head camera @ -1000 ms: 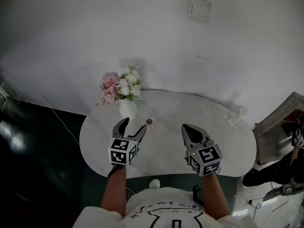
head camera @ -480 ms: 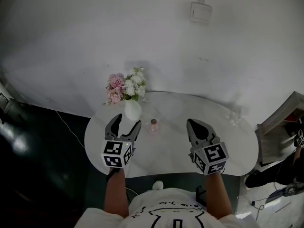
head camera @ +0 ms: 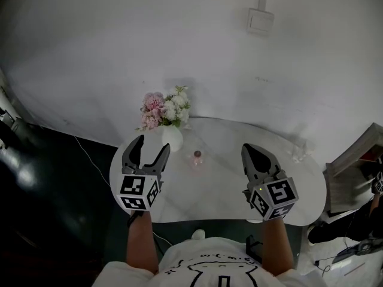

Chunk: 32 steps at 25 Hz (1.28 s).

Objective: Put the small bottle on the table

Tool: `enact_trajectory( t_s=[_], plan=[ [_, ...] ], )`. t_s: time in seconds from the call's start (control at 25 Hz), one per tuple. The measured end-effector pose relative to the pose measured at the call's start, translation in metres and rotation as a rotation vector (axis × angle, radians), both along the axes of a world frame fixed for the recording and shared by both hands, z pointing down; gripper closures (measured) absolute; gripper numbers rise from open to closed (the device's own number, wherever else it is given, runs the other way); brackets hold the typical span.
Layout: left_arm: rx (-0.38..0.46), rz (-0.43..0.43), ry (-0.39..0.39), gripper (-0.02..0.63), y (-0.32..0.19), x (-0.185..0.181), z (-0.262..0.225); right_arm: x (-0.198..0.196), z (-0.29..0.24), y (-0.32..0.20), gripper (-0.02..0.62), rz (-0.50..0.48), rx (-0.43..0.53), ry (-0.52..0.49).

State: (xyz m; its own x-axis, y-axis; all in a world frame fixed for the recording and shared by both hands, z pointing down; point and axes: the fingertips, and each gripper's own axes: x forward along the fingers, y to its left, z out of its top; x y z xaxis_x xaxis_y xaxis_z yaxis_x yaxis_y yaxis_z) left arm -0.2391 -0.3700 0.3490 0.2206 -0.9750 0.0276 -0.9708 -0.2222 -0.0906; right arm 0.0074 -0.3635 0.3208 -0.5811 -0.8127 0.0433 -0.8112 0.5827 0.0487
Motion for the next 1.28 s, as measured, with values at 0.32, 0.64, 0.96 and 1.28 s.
enact_trajectory(
  t_s=[0.32,0.64,0.96,1.28],
  plan=[
    [0.064,-0.014,-0.036,0.354,0.007,-0.002,-0.023,0.004,-0.025,0.001,0.601,0.033,0.073,0.008],
    [0.125,-0.027,-0.038,0.598,0.015,-0.006,-0.042,0.007,-0.038,0.001,0.601,0.049,0.102,-0.026],
    [0.159,-0.017,-0.057,0.601,0.015,-0.003,-0.058,0.002,-0.047,0.002,0.601,0.042,0.138,-0.007],
    [0.207,-0.020,-0.060,0.601,0.020,-0.004,-0.075,0.005,-0.065,0.004,0.603,0.068,0.202,0.005]
  ],
)
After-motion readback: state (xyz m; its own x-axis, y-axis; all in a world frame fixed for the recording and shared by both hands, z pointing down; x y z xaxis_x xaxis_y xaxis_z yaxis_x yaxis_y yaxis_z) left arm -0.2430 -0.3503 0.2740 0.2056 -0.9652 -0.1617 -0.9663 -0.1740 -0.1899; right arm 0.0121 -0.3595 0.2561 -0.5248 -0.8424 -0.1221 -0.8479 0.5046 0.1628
